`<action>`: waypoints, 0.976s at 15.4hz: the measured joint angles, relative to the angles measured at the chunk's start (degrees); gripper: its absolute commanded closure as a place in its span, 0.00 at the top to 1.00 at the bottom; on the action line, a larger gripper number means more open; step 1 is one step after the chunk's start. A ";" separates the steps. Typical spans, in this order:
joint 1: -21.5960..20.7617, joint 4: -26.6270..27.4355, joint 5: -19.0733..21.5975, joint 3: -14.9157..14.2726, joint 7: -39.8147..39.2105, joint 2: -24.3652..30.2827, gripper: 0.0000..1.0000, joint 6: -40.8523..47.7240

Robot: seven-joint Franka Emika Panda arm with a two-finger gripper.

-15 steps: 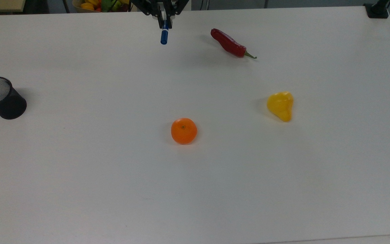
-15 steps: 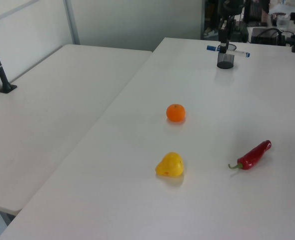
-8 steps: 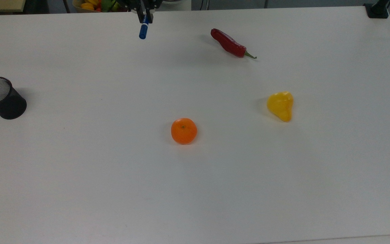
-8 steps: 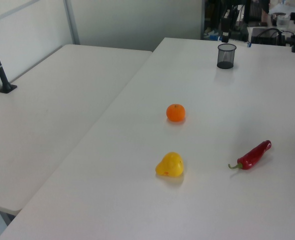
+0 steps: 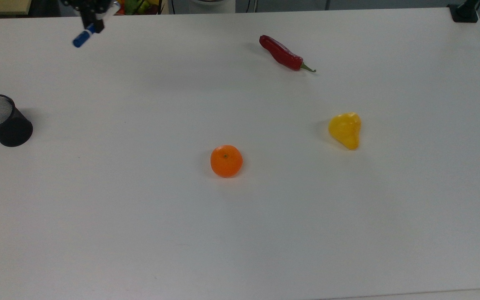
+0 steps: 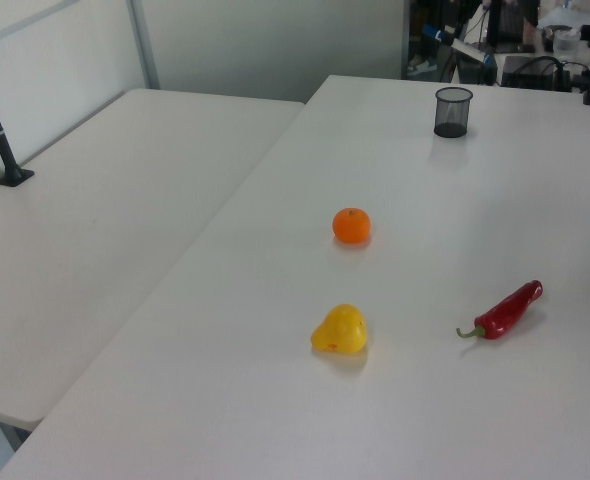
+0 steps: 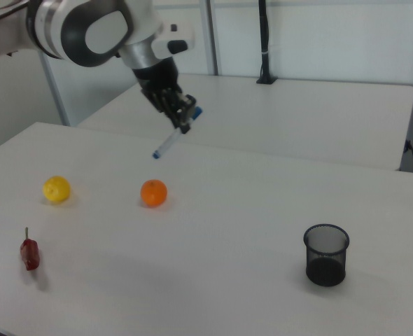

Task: Place marker
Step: 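Carry the marker over to the black mesh pen cup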

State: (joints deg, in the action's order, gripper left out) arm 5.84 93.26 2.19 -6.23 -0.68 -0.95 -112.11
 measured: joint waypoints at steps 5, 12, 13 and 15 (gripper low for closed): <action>4.77 0.60 -1.35 -2.06 -0.05 -3.72 0.00 -14.77; 6.69 3.97 -1.51 -8.06 -0.17 -8.75 0.00 -35.36; 7.14 5.03 -1.52 -8.24 -0.17 -9.46 0.00 -38.56; 8.05 7.74 -1.54 -8.56 -0.26 -11.06 0.00 -45.38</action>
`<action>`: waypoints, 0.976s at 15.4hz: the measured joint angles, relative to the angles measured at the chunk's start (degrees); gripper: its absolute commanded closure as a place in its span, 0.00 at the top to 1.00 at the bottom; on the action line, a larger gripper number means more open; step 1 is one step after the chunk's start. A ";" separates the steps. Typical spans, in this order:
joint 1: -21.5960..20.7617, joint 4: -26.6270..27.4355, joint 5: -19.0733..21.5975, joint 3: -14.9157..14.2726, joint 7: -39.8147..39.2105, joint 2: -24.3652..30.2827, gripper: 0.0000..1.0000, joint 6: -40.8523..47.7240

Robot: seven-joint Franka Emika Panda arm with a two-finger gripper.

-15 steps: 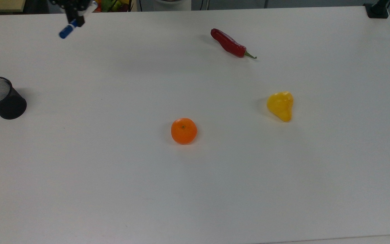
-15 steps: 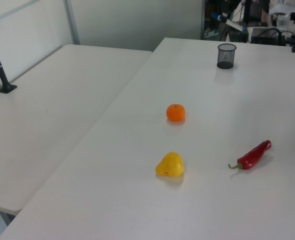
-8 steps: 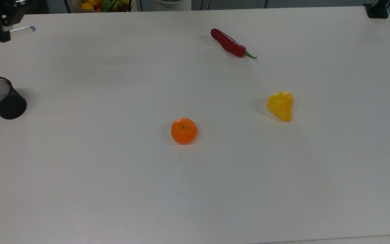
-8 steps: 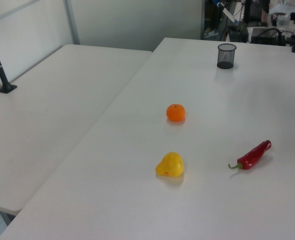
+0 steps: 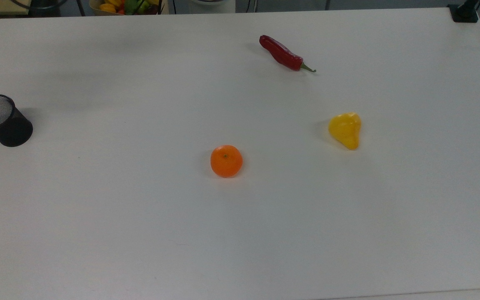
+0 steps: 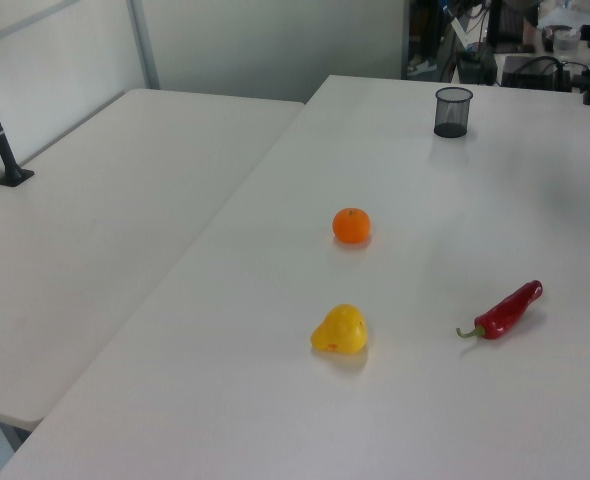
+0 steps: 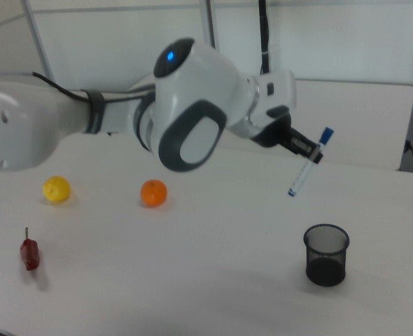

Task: Place marker
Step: 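Carry the marker over to the black mesh pen cup, then lower the marker upright into the pen cup and open the gripper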

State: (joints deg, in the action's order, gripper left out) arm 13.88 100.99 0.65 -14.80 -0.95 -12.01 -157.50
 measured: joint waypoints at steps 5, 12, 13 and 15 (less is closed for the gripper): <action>1.11 2.38 -0.01 -0.94 -0.11 -6.12 0.00 -12.66; 1.17 2.39 -0.01 -1.76 -0.14 -11.24 0.00 -18.56; 1.16 2.39 -0.01 -1.76 -0.14 -11.86 0.00 -19.11; 1.15 2.39 -0.01 -1.76 -0.14 -12.65 0.01 -19.31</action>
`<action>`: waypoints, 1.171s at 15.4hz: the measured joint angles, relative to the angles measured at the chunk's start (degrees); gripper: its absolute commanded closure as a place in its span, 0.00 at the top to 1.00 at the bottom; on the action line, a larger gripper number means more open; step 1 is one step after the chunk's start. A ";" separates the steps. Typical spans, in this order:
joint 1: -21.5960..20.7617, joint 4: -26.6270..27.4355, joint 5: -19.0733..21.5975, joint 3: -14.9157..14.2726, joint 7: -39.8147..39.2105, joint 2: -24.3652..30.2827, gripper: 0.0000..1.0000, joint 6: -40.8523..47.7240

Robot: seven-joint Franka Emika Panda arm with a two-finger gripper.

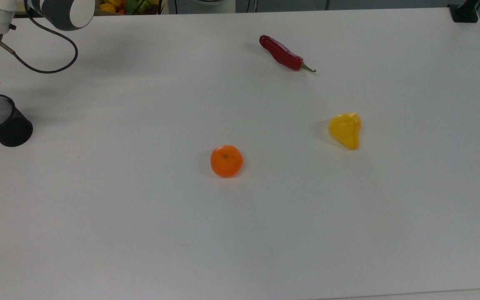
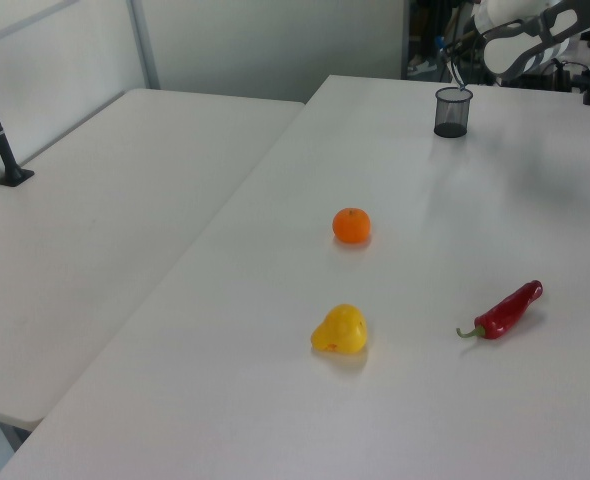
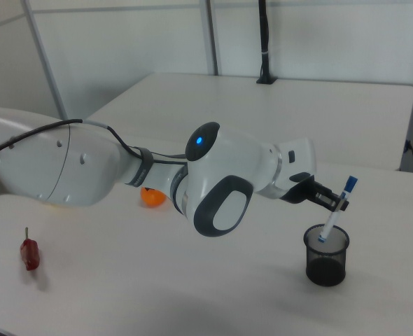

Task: Place marker
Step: 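Lower the marker upright into the pen cup and open the gripper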

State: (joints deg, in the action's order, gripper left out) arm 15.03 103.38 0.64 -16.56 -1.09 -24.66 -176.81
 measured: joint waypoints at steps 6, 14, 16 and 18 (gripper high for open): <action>-0.22 0.11 0.00 0.01 0.00 -1.86 0.27 0.00; -0.36 0.27 0.00 0.06 0.00 -1.92 0.80 0.00; -0.35 0.27 0.00 0.06 0.00 -1.92 0.84 0.00; -0.36 0.27 0.00 0.06 0.00 -1.92 0.97 0.00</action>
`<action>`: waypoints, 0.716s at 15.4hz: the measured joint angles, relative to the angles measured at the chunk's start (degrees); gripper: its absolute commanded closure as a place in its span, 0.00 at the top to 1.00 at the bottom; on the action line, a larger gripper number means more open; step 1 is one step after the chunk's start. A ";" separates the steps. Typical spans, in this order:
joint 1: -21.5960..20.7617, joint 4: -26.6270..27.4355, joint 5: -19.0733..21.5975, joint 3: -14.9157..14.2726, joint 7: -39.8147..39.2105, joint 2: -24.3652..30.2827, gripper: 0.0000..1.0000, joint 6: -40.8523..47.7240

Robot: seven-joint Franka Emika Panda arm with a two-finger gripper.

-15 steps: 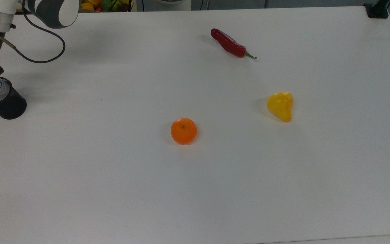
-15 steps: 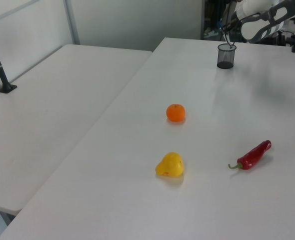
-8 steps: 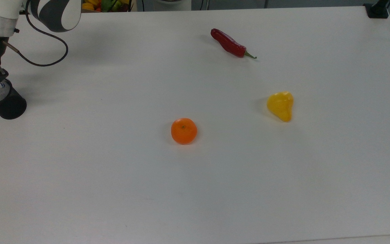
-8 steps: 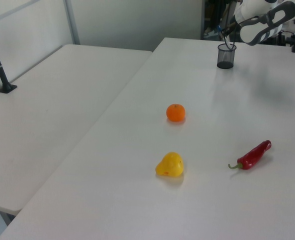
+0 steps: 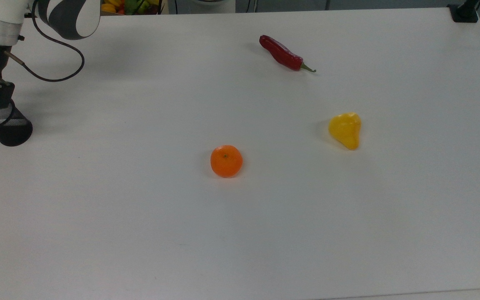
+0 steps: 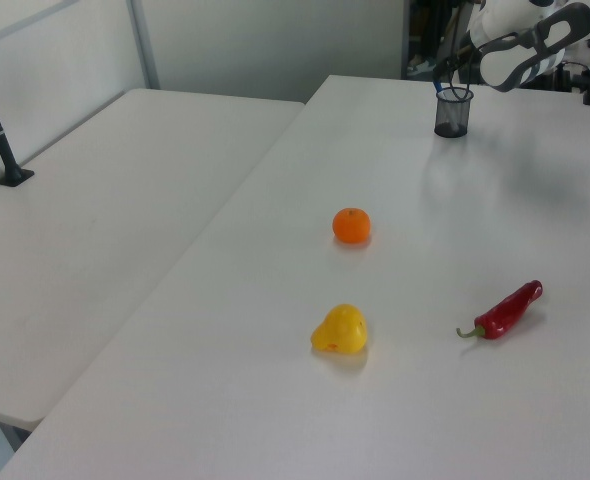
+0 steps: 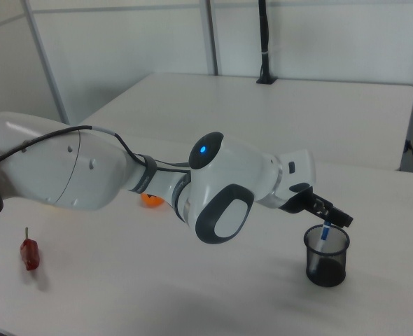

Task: Place marker

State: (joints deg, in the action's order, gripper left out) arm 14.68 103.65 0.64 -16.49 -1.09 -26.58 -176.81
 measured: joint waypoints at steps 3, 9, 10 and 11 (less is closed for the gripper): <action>0.00 0.00 0.00 0.00 0.01 0.23 1.00 0.00; 0.01 0.08 0.01 -0.05 0.03 5.99 1.00 11.79; -0.07 0.07 0.01 -0.03 0.03 7.69 1.00 14.98; -0.33 0.06 0.01 -0.02 0.03 9.52 1.00 18.61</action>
State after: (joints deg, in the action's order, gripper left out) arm 14.35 103.70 0.65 -16.51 -1.06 -17.06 -158.20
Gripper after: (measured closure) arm 0.000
